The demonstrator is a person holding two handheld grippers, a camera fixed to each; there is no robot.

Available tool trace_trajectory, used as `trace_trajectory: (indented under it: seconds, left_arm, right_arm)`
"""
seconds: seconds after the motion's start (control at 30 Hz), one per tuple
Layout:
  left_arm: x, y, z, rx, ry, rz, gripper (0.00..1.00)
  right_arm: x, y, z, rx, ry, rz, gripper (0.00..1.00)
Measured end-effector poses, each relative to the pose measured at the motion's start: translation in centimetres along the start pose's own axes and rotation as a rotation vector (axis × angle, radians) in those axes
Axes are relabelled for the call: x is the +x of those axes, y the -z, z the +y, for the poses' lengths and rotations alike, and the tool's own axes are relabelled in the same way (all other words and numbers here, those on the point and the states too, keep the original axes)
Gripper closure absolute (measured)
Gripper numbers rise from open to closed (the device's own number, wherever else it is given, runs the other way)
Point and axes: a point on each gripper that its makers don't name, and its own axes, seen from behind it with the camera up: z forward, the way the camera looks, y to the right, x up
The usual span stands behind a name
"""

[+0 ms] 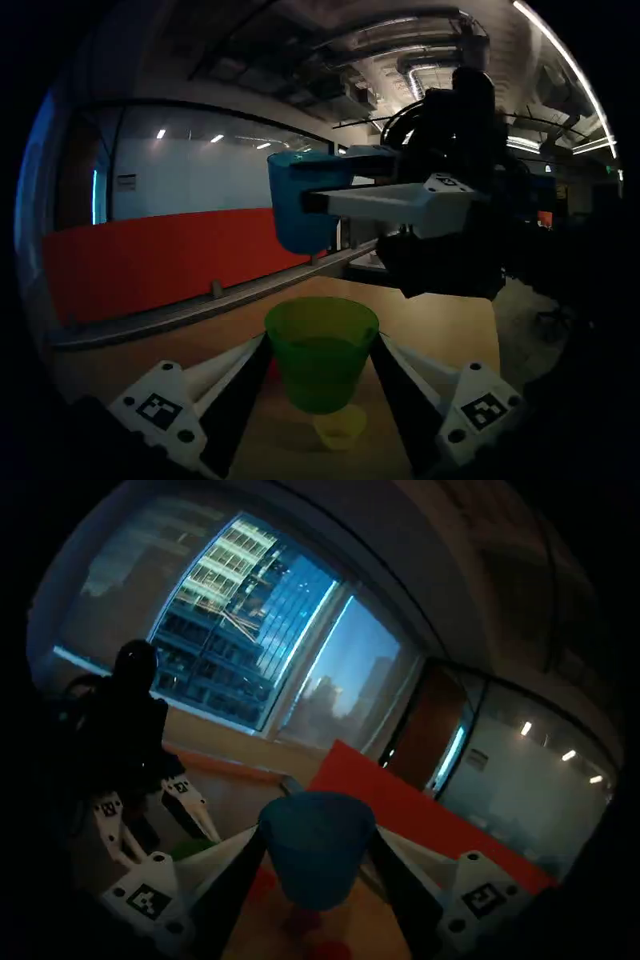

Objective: Pour water

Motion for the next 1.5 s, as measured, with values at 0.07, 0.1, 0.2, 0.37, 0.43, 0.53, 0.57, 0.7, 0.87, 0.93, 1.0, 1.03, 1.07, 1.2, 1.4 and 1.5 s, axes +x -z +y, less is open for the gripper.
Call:
trace_trajectory:
  seconds: [0.07, 0.1, 0.2, 0.37, 0.43, 0.53, 0.57, 0.7, 0.87, 0.93, 1.0, 1.03, 1.07, 1.2, 1.4, 1.5]
  left_arm:
    - [0.0, 0.0, -0.1, 0.004, -0.003, -0.001, 0.15]
    - [0.0, 0.0, -0.2, 0.005, -0.004, -0.001, 0.16]
    - [-0.1, 0.0, -0.4, 0.01, -0.004, -0.003, 0.15]
    - [-0.2, 0.1, -0.8, 0.015, 0.0, -0.004, 0.16]
    - [-0.3, 0.1, -1.0, 0.021, 0.0, -0.006, 0.16]
    - [-0.5, 0.2, -1.5, 0.031, -0.001, -0.01, 0.15]
    - [-0.6, 0.3, -1.7, 0.035, -0.001, -0.012, 0.16]
    - [-1.0, 0.5, -2.6, 0.056, 0.001, -0.019, 0.16]
    - [-1.7, 0.9, -4.1, 0.091, 0.001, -0.034, 0.16]
    - [-1.9, 1.2, -4.7, 0.104, 0.0, -0.039, 0.16]
    - [-2.1, 1.4, -5.2, 0.116, -0.002, -0.044, 0.16]
    - [-2.2, 1.6, -5.4, 0.121, -0.003, -0.046, 0.16]
    - [-2.3, 1.7, -5.6, 0.126, -0.005, -0.048, 0.16]
    - [-2.6, 2.2, -6.6, 0.147, -0.011, -0.055, 0.16]
    - [-2.9, 2.6, -7.6, 0.168, -0.021, -0.067, 0.16]
    - [-3.3, 2.4, -7.8, 0.171, -0.024, -0.079, 0.16]
  right_arm:
    - [0.1, 0.1, -0.2, 0.015, -0.072, 0.006, 0.11]
    - [0.1, 0.1, -0.2, 0.02, -0.102, 0.008, 0.11]
    - [0.0, 0.2, -0.2, 0.03, -0.183, 0.011, 0.11]
    - [0.0, 0.2, -0.4, 0.052, -0.302, 0.011, 0.1]
    - [0.0, 0.3, -0.2, 0.056, -0.336, 0.015, 0.11]
    - [-0.1, 0.5, 0.3, 0.053, -0.366, 0.018, 0.11]
    - [-0.2, 0.7, 0.5, 0.05, -0.371, 0.018, 0.11]
    - [-1.4, 1.2, 1.5, 0.022, -0.364, 0.003, 0.1]
    - [-3.1, 2.0, 2.5, -0.011, -0.36, -0.022, 0.1]
    - [-3.7, 2.5, 3.0, -0.025, -0.36, -0.028, 0.1]
    - [-4.3, 3.0, 3.5, -0.038, -0.359, -0.032, 0.11]
    - [-4.5, 3.2, 3.9, -0.047, -0.36, -0.033, 0.11]
    - [-4.8, 3.5, 4.2, -0.054, -0.36, -0.034, 0.1]
    - [-6.0, 4.5, 5.3, -0.083, -0.365, -0.042, 0.11]
    - [-7.5, 6.0, 6.4, -0.116, -0.363, -0.052, 0.1]
    - [-8.3, 6.4, 6.7, -0.126, -0.363, -0.055, 0.1]
